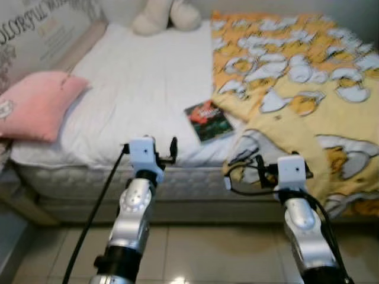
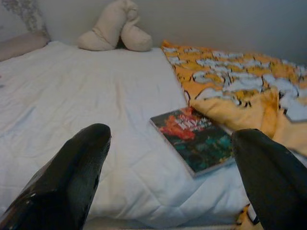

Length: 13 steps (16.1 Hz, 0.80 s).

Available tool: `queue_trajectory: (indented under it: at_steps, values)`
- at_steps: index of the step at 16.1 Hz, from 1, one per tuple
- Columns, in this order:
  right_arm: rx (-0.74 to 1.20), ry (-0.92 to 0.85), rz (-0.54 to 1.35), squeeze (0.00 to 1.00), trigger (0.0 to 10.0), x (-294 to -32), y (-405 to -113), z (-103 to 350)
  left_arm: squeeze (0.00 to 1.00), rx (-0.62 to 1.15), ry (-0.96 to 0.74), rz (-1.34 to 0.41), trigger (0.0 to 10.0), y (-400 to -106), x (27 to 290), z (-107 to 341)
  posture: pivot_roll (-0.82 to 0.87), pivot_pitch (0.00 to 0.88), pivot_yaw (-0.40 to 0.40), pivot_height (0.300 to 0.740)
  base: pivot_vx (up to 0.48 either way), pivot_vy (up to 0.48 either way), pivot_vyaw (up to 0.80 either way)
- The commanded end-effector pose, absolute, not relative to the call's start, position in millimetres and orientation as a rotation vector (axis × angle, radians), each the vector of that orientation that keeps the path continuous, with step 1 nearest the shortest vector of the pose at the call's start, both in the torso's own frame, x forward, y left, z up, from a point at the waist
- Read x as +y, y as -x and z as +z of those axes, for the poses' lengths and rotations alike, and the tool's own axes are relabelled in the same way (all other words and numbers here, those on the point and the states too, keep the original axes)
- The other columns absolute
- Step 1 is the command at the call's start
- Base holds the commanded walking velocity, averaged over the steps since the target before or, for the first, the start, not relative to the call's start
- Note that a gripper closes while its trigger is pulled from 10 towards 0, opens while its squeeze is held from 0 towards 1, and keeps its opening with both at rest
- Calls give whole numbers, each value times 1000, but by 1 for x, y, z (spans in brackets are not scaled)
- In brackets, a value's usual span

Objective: Clean up the room

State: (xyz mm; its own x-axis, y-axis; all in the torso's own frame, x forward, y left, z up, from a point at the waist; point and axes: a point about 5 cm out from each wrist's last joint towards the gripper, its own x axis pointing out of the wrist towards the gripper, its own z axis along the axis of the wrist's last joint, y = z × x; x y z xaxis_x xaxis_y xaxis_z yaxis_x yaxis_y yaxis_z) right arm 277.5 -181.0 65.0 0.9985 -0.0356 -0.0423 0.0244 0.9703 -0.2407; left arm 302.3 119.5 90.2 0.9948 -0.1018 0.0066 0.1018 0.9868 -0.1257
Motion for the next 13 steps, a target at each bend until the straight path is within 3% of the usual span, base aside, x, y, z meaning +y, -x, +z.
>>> queue_trajectory:
  at_steps: [1, 13]
  values:
    - [33, 220, -3, 0, 10000, -172, -281, 67, 0, 3, 145, -97, 10000, -304, 127, 91, -181, 0, 76, 740, 480, 0, 0]
    - [51, 183, 72, 0, 10000, -159, -283, 64, 0, -14, 148, -190, 10000, -309, 113, 97, -168, 0, 54, 740, 480, 0, 0]
